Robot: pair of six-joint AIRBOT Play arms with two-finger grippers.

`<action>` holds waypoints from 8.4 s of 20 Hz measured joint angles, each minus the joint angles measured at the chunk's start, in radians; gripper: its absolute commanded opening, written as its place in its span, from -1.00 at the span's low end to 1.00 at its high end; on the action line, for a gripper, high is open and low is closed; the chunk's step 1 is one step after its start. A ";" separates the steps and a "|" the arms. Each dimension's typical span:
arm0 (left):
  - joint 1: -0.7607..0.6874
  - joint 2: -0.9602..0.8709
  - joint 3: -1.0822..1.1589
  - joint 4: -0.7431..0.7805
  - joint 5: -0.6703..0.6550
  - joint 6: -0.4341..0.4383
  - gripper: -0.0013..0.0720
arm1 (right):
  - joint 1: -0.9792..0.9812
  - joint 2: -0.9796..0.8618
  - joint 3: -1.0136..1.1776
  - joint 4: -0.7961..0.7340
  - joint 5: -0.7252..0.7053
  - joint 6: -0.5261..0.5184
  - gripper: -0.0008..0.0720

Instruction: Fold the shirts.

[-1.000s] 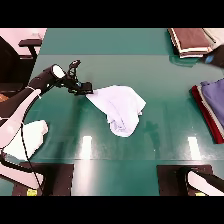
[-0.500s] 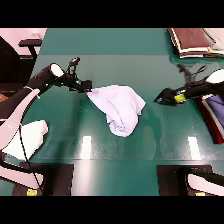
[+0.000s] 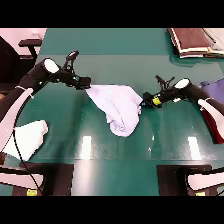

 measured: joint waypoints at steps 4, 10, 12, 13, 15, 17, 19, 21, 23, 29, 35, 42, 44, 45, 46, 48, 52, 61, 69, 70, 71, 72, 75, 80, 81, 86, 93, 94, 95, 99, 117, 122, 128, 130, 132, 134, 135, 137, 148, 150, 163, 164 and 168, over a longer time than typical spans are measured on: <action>0.000 0.126 0.053 0.036 -0.016 0.004 -0.90 | -0.013 0.072 0.140 -0.023 0.019 -0.026 -0.94; 0.000 0.454 0.267 0.069 -0.066 0.048 -0.91 | -0.089 0.349 0.468 -0.080 0.198 -0.047 -0.94; -0.002 0.553 0.322 0.068 -0.075 0.054 -0.91 | -0.111 0.430 0.563 -0.084 0.235 -0.035 -0.94; -0.002 0.597 0.343 0.067 -0.079 0.056 -0.91 | -0.122 0.464 0.610 -0.086 0.252 -0.025 -0.94; -0.002 0.659 0.377 0.063 -0.089 0.059 -0.91 | -0.145 0.508 0.695 -0.089 0.286 -0.002 -0.94; -0.002 0.691 0.398 0.063 -0.107 0.060 -0.91 | -0.165 0.522 0.771 -0.092 0.315 0.025 -0.94; -0.002 0.695 0.407 0.065 -0.132 0.061 -0.91 | -0.179 0.508 0.840 -0.102 0.344 0.056 -0.94; -0.002 0.675 0.399 0.069 -0.172 0.062 -0.91 | -0.175 0.471 0.869 -0.143 0.372 0.090 -0.94; -0.002 0.639 0.361 0.078 -0.220 0.062 -0.91 | -0.150 0.429 0.843 -0.211 0.397 0.112 -0.94; -0.079 0.558 0.035 0.142 -0.325 0.062 -0.91 | -0.067 0.329 0.586 -0.380 0.480 0.135 -0.94; -0.328 0.546 -0.240 0.115 -0.369 0.062 -0.89 | -0.055 0.343 0.403 -0.414 0.484 0.139 -0.94; -0.391 0.544 -0.277 0.075 -0.304 0.056 0.59 | -0.054 0.375 0.351 -0.417 0.441 0.140 -0.94; -0.307 0.543 -0.262 0.105 -0.259 0.041 0.59 | -0.054 0.378 0.348 -0.417 0.436 0.140 -0.94; -0.253 0.539 -0.257 0.115 -0.228 0.034 0.59 | -0.054 0.379 0.347 -0.416 0.436 0.140 -0.94; -0.190 0.528 -0.254 0.124 -0.200 0.026 0.59 | -0.054 0.379 0.347 -0.415 0.435 0.140 -0.94; -0.075 0.484 -0.250 0.119 -0.156 0.018 0.59 | -0.054 0.379 0.346 -0.415 0.433 0.140 -0.94; 0.043 0.312 -0.246 0.049 -0.099 0.058 0.59 | -0.053 0.378 0.346 -0.414 0.429 0.140 -0.94; 0.087 0.025 -0.245 -0.244 -0.035 0.286 0.59 | -0.053 0.378 0.346 -0.414 0.428 0.140 -0.94; 0.077 0.000 -0.232 -0.293 -0.081 0.342 -0.90 | -0.053 0.378 0.347 -0.414 0.425 0.140 -0.94; 0.077 0.001 -0.217 -0.293 -0.092 0.343 -0.91 | -0.053 0.378 0.354 -0.414 0.425 0.140 -0.94; 0.077 0.006 -0.191 -0.290 -0.108 0.343 -0.90 | -0.053 0.378 0.367 -0.415 0.425 0.140 -0.94; 0.077 0.016 -0.159 -0.285 -0.124 0.339 -0.90 | -0.053 0.377 0.390 -0.416 0.425 0.140 -0.94; 0.077 0.104 -0.016 -0.229 -0.164 0.306 -0.90 | -0.053 0.378 0.519 -0.417 0.439 0.130 -0.94; 0.078 0.369 0.282 -0.059 -0.174 0.264 -0.90 | -0.053 0.385 0.856 -0.417 0.475 0.117 -0.94; 0.078 0.430 0.335 -0.029 -0.163 0.250 -0.90 | -0.053 0.398 0.908 -0.418 0.474 0.115 -0.94; 0.078 0.678 0.485 0.062 -0.095 0.185 -0.91 | -0.053 0.569 0.909 -0.515 0.407 0.114 -0.94; 0.078 0.789 0.568 0.096 -0.040 0.115 -0.91 | -0.053 0.666 0.991 -0.670 0.395 0.150 -0.94; 0.078 0.782 0.572 0.101 -0.051 0.111 -0.91 | -0.053 0.647 1.019 -0.679 0.403 0.153 -0.94; 0.078 0.766 0.575 0.113 -0.072 0.104 -0.91 | -0.053 0.623 1.041 -0.685 0.413 0.154 -0.94; 0.078 0.630 0.532 0.204 -0.247 0.082 -0.90 | -0.053 0.497 1.018 -0.700 0.450 0.157 -0.94; 0.142 0.063 0.173 0.259 -0.300 0.003 0.70 | -0.214 -0.079 0.767 -0.377 0.526 0.067 0.09; 0.246 0.207 -0.057 0.214 -0.373 0.001 0.70 | -0.324 0.095 0.577 -0.234 0.560 0.011 0.09; 0.273 0.307 -0.428 0.077 -0.270 0.043 0.70 | -0.380 0.323 0.230 -0.143 0.470 -0.026 0.08; 0.277 0.316 -0.504 0.018 -0.217 0.061 0.70 | -0.385 0.370 0.151 -0.133 0.450 -0.029 0.08; 0.277 0.320 -0.554 -0.020 -0.182 0.073 0.70 | -0.387 0.408 0.090 -0.125 0.433 -0.032 0.08; 0.270 0.323 -0.585 -0.042 -0.152 0.079 0.70 | -0.388 0.436 0.053 -0.122 0.418 -0.033 0.08; 0.256 0.323 -0.595 -0.050 -0.139 0.083 0.70 | -0.388 0.446 0.041 -0.120 0.414 -0.034 0.08; 0.218 0.324 -0.608 -0.060 -0.115 0.086 0.70 | -0.389 0.465 0.026 -0.120 0.400 -0.035 0.08; 0.133 0.346 -0.538 -0.062 -0.126 0.089 -0.90 | -0.592 0.543 -0.095 -0.266 0.501 -0.021 0.48; 0.133 0.356 -0.509 -0.061 -0.133 0.089 -0.90 | -0.688 0.572 -0.203 -0.343 0.508 -0.014 0.62; 0.132 0.367 -0.467 -0.063 -0.125 0.088 -0.90 | -0.817 0.495 -0.610 -0.255 0.262 -0.006 -0.75; 0.132 0.367 -0.467 -0.063 -0.126 0.088 -0.90 | -0.792 0.498 -0.614 -0.246 0.230 -0.007 -0.94; 0.131 0.404 -0.452 -0.062 -0.140 0.086 -0.91 | -0.704 0.563 -0.576 -0.260 0.133 -0.010 -0.94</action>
